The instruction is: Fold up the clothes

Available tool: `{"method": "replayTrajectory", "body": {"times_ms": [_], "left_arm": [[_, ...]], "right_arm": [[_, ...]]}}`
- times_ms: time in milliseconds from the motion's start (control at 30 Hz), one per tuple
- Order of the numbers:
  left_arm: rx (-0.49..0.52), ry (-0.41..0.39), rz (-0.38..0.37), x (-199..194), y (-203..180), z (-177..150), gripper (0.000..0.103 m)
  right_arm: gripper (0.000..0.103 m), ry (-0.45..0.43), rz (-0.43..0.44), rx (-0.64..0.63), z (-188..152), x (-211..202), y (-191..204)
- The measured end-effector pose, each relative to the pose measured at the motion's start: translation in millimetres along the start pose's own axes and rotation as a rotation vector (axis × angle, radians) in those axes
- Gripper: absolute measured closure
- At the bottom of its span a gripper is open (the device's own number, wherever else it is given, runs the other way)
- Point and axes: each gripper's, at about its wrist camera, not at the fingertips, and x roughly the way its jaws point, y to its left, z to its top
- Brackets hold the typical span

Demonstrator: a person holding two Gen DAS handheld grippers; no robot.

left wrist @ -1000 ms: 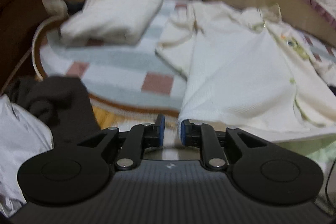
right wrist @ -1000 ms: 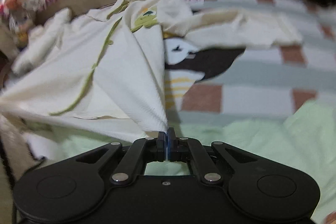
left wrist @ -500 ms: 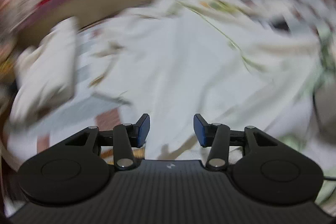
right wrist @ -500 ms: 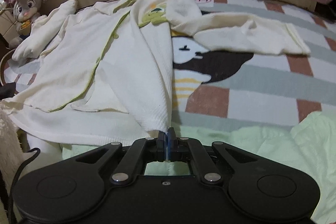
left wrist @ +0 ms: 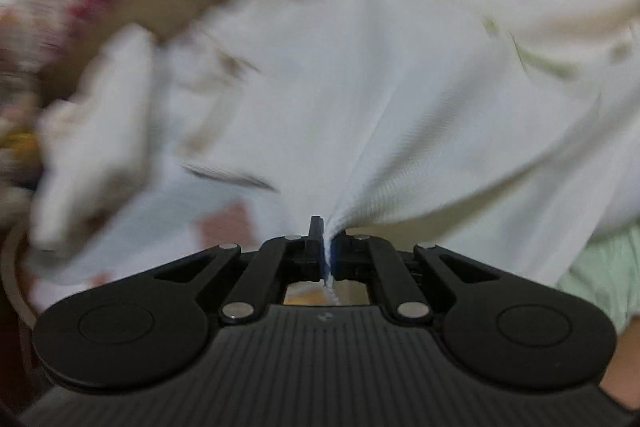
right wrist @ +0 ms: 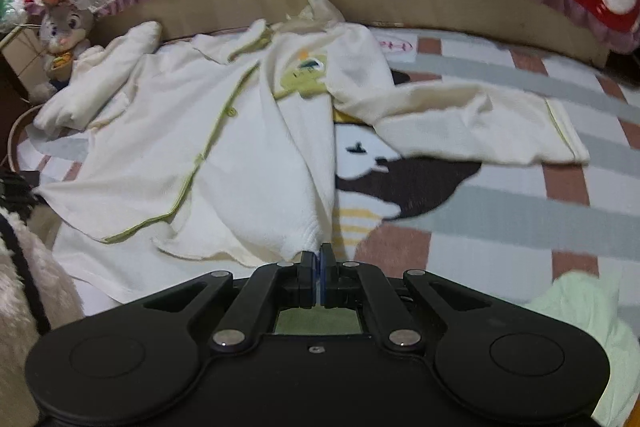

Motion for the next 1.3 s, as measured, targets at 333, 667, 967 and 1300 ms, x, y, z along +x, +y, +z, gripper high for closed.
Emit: {"method": "replayTrajectory", "body": {"times_ms": [333,667,967,1300], "left_arm": [[-0.230,0.046,0.159,-30.0,37.1,-48.5,0.101],[-0.054,0.097,-0.113,-0.1,-30.2,6.8,0.070],[0.025,-0.082,-0.657,27.3,-132.7,86.6,0.070],[0.035,0.054,-0.781,86.6,-199.8,107.2,0.068]], "right_arm": [[0.100,-0.054,0.120,-0.003,-12.9,-10.7,-3.3],[0.100,-0.024,0.133,-0.009,-13.4,21.5,-0.9],[0.100,-0.027,0.148,-0.012,9.4,24.2,11.7],[0.095,0.031,0.158,0.062,3.5,44.9,0.7]]}}
